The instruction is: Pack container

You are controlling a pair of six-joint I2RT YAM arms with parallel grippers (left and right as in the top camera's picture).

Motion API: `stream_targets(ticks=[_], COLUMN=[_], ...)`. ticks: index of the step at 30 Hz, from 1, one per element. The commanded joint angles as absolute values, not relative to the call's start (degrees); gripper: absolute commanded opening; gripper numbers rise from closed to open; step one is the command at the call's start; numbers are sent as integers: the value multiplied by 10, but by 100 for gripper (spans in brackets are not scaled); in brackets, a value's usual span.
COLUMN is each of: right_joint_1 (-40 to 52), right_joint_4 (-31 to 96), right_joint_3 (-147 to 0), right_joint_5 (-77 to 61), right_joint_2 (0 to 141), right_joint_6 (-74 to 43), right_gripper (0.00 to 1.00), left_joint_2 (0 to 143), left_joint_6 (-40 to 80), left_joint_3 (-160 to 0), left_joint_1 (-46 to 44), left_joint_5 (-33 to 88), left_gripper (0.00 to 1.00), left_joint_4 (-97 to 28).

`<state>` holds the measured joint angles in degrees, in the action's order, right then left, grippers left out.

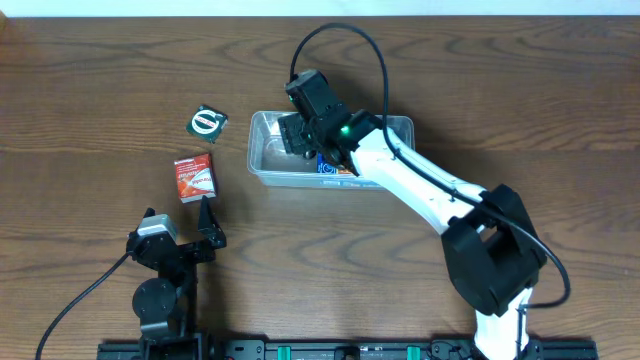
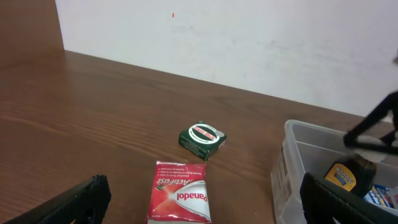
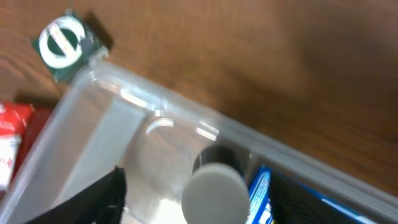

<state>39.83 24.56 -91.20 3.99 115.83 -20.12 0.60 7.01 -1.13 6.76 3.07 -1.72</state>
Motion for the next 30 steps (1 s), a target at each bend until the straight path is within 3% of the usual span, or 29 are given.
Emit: stream_targets(ticks=[1, 5, 21, 26, 30], right_joint_1=[385, 348, 4, -53, -76], right_joint_4=[224, 214, 293, 329, 341], right_joint_3=[-922, -922, -920, -920, -920], right_joint_5=[110, 200, 190, 65, 58], right_joint_2=[1086, 1049, 1051, 1051, 1051], right_joint_6=[-174, -166, -172, -173, -173], right_gripper=[84, 99, 99, 99, 99], left_joint_2=[3, 3, 3, 3, 3], left_joint_6=[60, 60, 60, 63, 70], left_joint_3=[-2, -2, -2, -2, -2], left_joint_1=[71, 70, 71, 70, 70], left_joint_5=[35, 35, 32, 38, 41], left_gripper=[98, 98, 98, 98, 98], left_joint_4=[-38, -38, -38, -27, -36])
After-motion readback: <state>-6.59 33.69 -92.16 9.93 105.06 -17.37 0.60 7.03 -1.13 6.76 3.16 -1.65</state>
